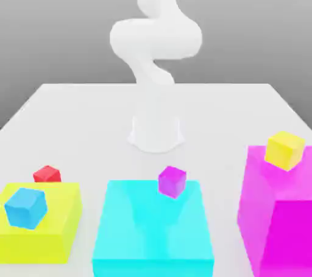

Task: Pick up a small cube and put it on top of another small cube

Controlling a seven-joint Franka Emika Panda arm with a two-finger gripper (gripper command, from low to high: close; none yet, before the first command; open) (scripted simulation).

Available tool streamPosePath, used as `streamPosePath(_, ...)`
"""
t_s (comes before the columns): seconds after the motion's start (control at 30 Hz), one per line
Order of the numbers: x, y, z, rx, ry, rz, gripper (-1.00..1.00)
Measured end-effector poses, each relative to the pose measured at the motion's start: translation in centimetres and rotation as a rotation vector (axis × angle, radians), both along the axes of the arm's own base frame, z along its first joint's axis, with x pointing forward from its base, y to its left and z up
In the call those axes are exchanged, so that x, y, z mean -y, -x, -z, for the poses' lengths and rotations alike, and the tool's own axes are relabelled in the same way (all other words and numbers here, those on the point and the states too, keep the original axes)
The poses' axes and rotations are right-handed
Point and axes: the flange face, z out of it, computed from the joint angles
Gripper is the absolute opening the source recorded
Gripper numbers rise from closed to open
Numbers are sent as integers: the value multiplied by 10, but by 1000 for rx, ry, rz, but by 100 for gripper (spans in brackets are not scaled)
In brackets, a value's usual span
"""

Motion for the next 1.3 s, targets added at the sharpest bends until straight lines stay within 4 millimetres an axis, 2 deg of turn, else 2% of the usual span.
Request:
streamPosePath(0.3,52,-47,90,-171,145,168,0)
streamPosePath(0.47,91,-59,144,-275,191,243,0)
streamPosePath(0.6,125,-61,188,-361,209,294,0)
streamPosePath(0.73,159,-56,231,-445,212,337,0)
streamPosePath(0.9,198,-40,284,-544,194,379,0)
streamPosePath(1.1,236,-10,343,-646,143,416,0)
streamPosePath(1.3,262,26,395,-722,66,440,0)
